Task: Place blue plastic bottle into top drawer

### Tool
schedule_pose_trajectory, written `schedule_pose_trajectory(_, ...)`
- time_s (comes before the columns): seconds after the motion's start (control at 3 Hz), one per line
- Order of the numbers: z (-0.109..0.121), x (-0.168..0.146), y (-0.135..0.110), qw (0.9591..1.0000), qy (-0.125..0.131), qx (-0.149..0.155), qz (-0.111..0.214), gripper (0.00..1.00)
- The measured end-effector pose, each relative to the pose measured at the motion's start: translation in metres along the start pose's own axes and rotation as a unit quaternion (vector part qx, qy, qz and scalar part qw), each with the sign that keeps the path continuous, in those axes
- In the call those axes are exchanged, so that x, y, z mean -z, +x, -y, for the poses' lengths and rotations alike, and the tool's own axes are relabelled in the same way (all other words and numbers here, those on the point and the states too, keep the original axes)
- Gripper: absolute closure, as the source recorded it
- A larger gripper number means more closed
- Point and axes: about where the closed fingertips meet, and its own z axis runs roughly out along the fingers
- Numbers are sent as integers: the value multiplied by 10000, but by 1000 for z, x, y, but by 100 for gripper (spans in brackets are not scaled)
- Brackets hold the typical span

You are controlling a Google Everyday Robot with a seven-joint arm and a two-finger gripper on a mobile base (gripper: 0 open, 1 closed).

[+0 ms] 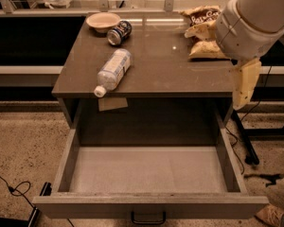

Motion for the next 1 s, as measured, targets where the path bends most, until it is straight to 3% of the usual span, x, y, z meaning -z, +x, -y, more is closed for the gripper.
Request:
schedule_pose_trajectory(0.33, 7, -2, -4, 9992, -29, 382, -83, 0)
schedule_pose_trajectory(0.67, 20, -4, -10, 9956, 137, 925, -35, 0)
schedule_pose_trajectory(1.0, 36, -7, -19, 9876, 284, 1544, 19, 0)
